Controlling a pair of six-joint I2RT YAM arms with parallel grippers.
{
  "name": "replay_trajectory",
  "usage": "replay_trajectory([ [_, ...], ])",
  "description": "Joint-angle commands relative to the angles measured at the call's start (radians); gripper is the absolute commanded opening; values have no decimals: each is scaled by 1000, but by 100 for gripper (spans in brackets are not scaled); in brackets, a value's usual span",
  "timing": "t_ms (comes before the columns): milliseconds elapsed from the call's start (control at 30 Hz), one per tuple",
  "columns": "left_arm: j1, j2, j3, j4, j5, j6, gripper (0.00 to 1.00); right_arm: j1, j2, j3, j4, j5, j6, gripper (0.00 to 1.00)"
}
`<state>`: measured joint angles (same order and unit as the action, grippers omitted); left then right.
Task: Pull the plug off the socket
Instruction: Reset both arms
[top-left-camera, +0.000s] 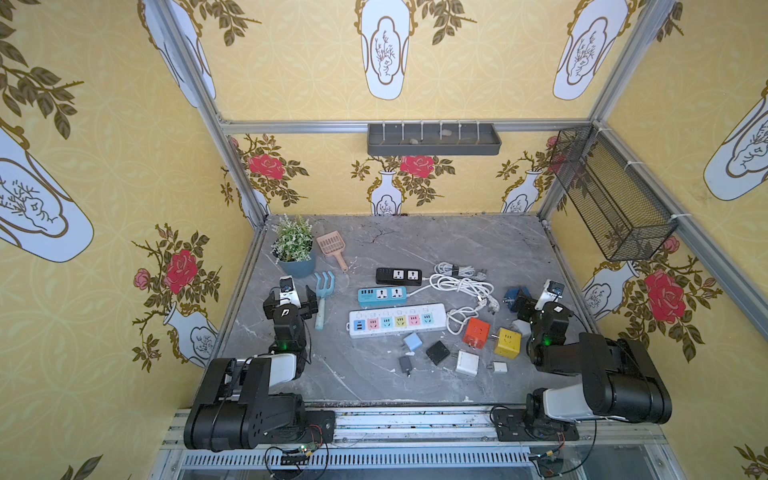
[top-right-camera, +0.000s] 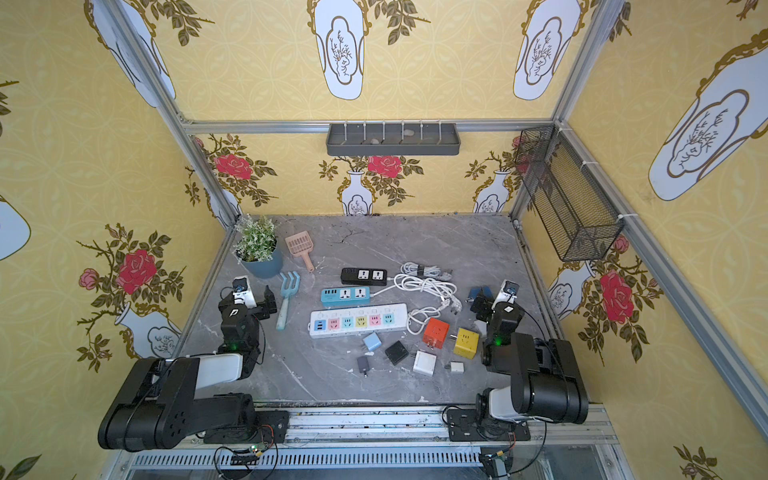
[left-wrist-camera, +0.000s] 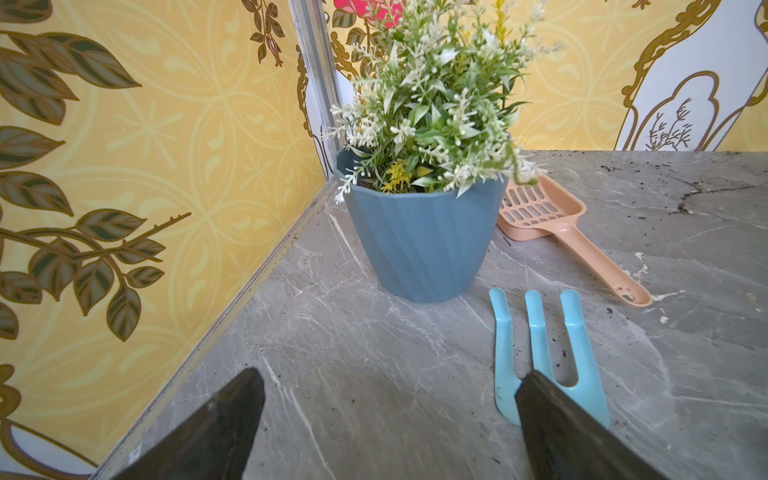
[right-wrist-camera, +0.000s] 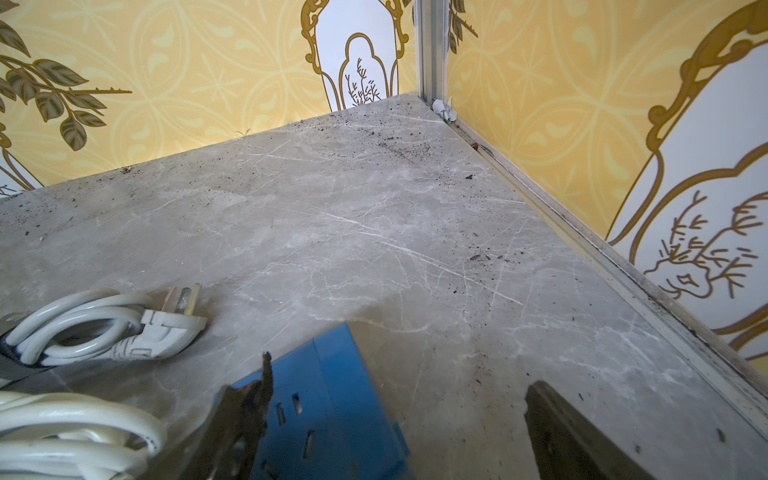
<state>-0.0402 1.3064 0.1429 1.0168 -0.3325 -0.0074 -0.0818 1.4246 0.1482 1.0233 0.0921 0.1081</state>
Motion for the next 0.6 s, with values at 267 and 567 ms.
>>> replay_trajectory([
  [267, 0, 4, -3, 33, 4, 3, 100, 1, -1, 2, 43, 7, 10, 98],
  [567, 0, 3, -3, 31, 4, 2, 100, 1, -3, 2, 43, 9, 11, 98],
])
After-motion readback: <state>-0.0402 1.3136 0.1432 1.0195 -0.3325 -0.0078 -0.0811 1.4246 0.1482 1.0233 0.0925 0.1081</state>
